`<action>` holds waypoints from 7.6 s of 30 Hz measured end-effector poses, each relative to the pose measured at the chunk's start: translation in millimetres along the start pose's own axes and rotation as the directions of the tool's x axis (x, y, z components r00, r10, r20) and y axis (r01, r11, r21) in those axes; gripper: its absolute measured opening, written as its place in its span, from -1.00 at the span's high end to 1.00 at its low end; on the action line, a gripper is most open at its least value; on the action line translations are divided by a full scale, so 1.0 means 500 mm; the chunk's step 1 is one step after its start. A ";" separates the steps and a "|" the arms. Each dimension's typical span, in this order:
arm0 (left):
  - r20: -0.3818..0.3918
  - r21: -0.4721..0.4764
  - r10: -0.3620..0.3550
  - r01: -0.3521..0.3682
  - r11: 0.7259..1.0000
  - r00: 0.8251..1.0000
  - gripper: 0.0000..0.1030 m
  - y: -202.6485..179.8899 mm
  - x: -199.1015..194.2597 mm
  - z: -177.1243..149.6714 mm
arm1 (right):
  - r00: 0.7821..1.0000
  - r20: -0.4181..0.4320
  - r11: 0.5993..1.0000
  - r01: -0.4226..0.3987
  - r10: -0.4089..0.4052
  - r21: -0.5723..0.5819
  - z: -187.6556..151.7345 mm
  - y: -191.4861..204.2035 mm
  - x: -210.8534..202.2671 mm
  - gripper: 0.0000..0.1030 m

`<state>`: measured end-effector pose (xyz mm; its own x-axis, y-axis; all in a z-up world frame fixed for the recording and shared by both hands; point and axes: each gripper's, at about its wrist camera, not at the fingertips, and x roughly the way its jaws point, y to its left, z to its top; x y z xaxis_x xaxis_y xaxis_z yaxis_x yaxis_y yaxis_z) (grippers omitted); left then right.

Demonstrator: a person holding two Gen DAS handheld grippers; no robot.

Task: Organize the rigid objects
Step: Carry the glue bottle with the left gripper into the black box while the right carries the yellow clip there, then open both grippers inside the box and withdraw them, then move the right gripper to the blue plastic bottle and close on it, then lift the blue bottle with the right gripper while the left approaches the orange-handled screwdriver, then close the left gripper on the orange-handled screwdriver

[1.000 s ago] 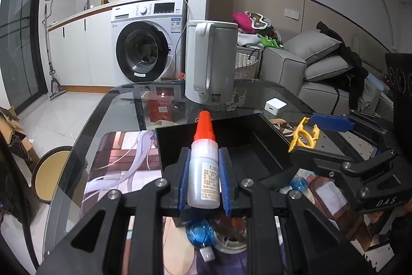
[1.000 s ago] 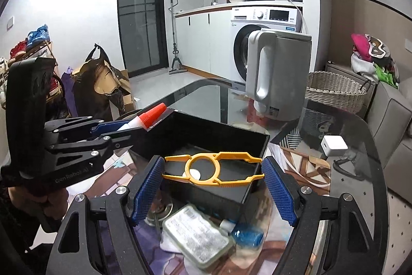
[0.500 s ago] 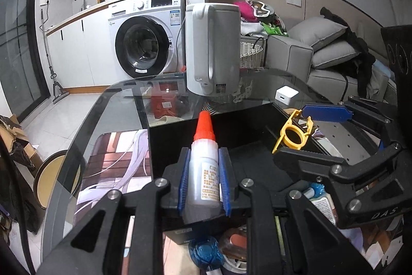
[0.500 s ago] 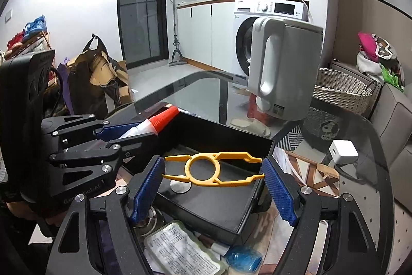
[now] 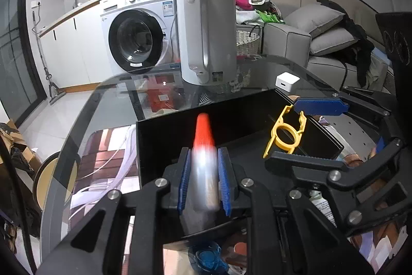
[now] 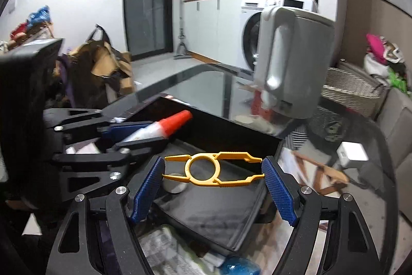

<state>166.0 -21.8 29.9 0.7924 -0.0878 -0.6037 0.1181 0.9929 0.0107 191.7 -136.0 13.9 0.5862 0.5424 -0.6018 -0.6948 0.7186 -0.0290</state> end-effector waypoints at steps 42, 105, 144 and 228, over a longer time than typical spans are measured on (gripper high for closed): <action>0.038 -0.084 0.101 -0.098 0.992 0.994 -1.00 0.061 -0.120 -0.139 | 0.961 -0.096 0.937 0.275 -0.260 0.215 -0.140 -0.034 -0.168 -0.99; -0.036 -0.052 0.046 -0.048 0.997 0.998 -1.00 0.053 -0.092 -0.148 | 0.919 -0.319 0.937 0.300 -0.232 0.181 -0.179 -0.097 -0.053 -0.99; -0.060 -0.035 -0.014 0.012 0.999 0.998 -1.00 0.048 -0.094 -0.152 | 0.964 -0.192 0.960 0.219 -0.185 0.173 -0.148 -0.049 -0.123 -0.11; -0.009 -0.018 -0.139 0.139 0.990 0.990 0.47 -0.020 -0.109 -0.110 | 0.985 -0.100 0.977 0.153 -0.139 0.148 -0.130 -0.022 -0.170 -0.11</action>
<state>88.6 -22.4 18.9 0.7628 -0.2247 -0.6064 0.2166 0.9723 -0.0878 122.5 -218.3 13.5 0.6324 0.3912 -0.6686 -0.5278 0.8493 -0.0023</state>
